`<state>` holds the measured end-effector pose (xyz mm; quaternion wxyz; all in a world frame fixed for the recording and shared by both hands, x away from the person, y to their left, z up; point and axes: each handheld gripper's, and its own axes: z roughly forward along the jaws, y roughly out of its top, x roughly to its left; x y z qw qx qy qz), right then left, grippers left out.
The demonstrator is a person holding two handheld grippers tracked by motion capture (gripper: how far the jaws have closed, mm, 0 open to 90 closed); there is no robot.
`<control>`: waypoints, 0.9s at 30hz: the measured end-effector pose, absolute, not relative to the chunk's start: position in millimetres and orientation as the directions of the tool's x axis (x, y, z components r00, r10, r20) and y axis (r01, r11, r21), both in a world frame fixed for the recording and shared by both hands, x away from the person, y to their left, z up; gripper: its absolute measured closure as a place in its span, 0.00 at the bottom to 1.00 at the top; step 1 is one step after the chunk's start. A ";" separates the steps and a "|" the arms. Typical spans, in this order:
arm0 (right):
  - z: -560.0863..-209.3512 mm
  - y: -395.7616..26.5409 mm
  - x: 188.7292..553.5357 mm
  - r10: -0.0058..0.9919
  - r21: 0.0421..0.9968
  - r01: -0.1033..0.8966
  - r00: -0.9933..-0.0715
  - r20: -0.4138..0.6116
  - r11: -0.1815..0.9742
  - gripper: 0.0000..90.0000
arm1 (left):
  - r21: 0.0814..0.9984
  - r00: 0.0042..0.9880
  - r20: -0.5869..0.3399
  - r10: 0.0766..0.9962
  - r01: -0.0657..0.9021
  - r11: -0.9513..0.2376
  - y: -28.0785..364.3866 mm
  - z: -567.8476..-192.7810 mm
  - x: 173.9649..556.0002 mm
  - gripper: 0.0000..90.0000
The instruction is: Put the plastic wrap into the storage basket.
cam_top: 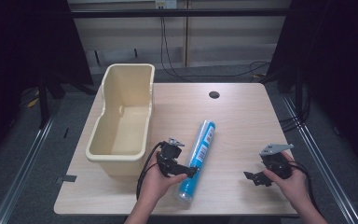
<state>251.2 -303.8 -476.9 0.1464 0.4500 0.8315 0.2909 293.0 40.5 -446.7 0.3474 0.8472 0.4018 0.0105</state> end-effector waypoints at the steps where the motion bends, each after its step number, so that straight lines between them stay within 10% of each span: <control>1: -477.1 -305.2 251.2 0.832 0.619 0.657 -0.555 0.010 0.431 0.04 | 0.593 0.680 -0.261 0.685 0.673 -0.442 38.8 -446.8 293.9 0.06; 27: -476.7 -306.1 250.3 0.826 0.629 0.647 -0.564 0.015 0.431 0.04 | 0.520 0.682 -0.254 0.686 0.694 -0.498 0.9 -446.3 324.3 0.06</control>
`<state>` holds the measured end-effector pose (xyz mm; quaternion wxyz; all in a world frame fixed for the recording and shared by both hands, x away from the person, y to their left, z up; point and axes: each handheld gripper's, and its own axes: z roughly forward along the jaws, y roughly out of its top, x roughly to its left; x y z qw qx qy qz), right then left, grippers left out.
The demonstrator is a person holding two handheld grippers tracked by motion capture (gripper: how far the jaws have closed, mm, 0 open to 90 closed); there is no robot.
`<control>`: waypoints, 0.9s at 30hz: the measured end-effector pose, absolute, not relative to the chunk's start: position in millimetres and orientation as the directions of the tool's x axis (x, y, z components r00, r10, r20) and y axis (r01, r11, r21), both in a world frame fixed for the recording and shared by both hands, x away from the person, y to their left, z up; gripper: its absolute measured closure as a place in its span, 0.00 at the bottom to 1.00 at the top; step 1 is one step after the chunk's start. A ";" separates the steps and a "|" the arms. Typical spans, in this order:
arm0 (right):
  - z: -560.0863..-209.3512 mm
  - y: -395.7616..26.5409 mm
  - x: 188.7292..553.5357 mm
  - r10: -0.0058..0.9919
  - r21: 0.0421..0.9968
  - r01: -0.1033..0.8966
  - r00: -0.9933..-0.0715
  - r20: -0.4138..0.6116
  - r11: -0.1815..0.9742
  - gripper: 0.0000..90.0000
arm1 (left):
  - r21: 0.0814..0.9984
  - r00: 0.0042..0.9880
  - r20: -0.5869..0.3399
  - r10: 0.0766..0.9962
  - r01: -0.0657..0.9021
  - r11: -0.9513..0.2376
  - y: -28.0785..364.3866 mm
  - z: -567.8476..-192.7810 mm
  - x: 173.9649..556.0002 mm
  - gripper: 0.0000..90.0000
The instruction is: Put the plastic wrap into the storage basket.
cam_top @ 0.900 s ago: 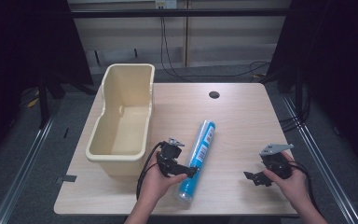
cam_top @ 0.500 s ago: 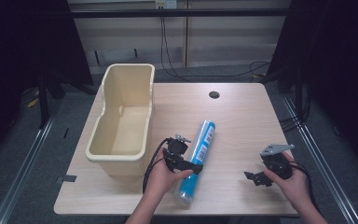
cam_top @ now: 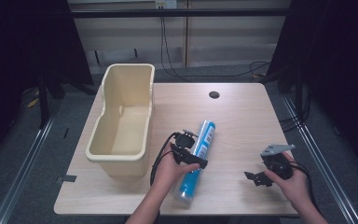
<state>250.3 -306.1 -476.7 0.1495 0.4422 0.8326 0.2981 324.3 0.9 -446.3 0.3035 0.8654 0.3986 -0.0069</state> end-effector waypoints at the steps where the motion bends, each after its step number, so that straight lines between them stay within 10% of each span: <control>1: -476.6 -306.0 250.1 0.829 0.629 0.649 -0.559 0.013 0.428 0.04 | 0.515 0.679 -0.250 0.690 0.697 -0.499 -0.5 -447.1 326.0 0.06; 27: -472.6 -308.1 248.0 0.838 0.644 0.649 -0.545 0.024 0.404 0.04 | 0.421 0.651 -0.216 0.728 0.735 -0.532 -10.1 -459.1 340.1 0.12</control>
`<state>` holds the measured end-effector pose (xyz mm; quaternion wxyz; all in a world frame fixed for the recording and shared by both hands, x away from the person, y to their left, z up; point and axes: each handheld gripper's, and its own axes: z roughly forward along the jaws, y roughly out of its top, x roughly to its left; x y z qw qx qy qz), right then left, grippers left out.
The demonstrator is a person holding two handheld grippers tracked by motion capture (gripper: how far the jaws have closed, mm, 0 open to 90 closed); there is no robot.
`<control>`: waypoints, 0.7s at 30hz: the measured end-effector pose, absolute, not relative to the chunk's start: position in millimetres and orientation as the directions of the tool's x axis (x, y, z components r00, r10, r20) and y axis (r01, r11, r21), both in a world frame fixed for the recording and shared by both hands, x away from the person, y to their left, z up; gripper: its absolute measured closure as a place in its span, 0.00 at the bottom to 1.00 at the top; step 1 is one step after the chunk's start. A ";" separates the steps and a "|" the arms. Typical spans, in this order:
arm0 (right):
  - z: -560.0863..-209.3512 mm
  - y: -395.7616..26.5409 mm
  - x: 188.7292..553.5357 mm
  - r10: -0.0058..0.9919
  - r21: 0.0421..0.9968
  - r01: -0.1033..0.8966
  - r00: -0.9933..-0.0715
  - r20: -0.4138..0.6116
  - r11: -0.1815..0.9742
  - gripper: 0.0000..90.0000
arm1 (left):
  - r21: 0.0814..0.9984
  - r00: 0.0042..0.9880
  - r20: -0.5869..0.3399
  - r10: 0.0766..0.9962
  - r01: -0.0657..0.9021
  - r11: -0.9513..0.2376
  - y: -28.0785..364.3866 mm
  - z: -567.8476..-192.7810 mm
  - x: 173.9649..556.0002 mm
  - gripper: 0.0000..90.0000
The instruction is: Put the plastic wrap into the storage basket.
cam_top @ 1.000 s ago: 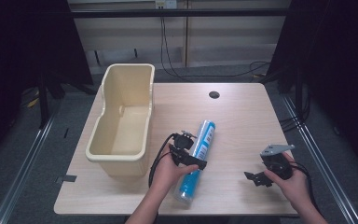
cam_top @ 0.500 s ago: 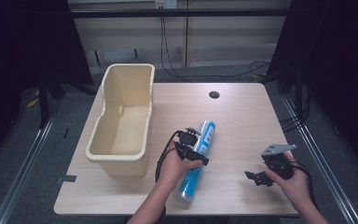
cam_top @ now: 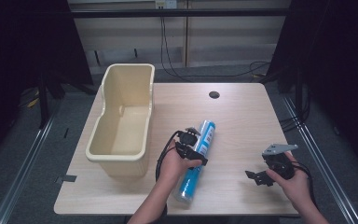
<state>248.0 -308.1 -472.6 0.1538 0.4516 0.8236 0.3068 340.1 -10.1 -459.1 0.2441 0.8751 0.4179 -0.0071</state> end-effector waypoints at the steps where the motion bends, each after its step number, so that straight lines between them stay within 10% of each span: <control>1: -472.6 -308.1 248.0 0.838 0.644 0.649 -0.545 0.024 0.404 0.04 | 0.419 0.650 -0.216 0.729 0.736 -0.532 -9.7 -459.8 340.6 0.12; 21: -471.8 -309.9 248.4 0.838 0.648 0.646 -0.546 0.023 0.403 0.04 | 0.364 0.592 -0.278 0.757 0.794 -0.487 -12.9 -466.6 341.4 0.24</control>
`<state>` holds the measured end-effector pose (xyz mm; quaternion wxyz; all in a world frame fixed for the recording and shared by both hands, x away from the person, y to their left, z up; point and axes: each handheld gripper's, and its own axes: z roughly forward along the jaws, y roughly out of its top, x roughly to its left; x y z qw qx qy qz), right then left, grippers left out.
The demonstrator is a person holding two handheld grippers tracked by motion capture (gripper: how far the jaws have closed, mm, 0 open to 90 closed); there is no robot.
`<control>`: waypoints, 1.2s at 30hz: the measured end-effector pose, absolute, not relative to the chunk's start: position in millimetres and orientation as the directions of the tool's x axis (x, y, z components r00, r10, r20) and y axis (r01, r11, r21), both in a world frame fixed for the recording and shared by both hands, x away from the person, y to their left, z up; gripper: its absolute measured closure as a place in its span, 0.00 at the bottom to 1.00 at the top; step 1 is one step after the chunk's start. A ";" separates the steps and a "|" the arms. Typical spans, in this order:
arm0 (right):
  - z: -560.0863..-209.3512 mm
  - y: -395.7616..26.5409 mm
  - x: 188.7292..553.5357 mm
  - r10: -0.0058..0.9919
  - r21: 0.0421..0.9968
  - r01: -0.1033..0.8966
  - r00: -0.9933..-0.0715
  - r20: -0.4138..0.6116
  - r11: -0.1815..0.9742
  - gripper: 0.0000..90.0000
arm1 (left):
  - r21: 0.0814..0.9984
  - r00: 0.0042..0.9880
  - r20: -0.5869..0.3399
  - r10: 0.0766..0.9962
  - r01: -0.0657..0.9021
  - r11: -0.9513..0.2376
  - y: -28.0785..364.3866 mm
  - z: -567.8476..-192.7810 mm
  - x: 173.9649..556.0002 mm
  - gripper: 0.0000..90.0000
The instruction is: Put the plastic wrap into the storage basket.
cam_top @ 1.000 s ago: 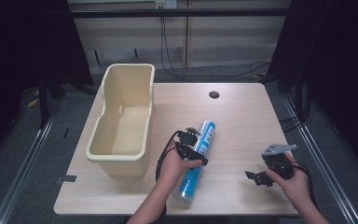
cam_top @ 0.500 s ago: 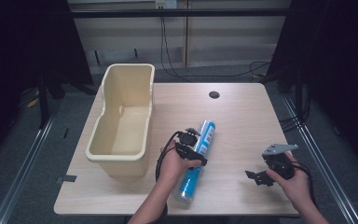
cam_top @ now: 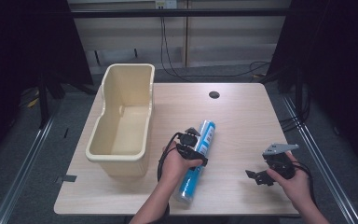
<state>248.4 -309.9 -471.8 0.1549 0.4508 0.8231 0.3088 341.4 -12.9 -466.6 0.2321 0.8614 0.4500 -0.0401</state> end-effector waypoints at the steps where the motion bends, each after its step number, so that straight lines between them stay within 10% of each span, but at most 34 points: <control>1: -471.1 -309.9 248.2 0.841 0.646 0.649 -0.541 0.020 0.402 0.04 | 0.360 0.584 -0.283 0.761 0.800 -0.480 -15.1 -469.0 341.1 0.24; 36: -469.2 -311.3 248.1 0.843 0.656 0.645 -0.538 0.027 0.391 0.04 | 0.236 0.511 -0.249 0.823 0.856 -0.460 -32.0 -469.2 341.9 0.34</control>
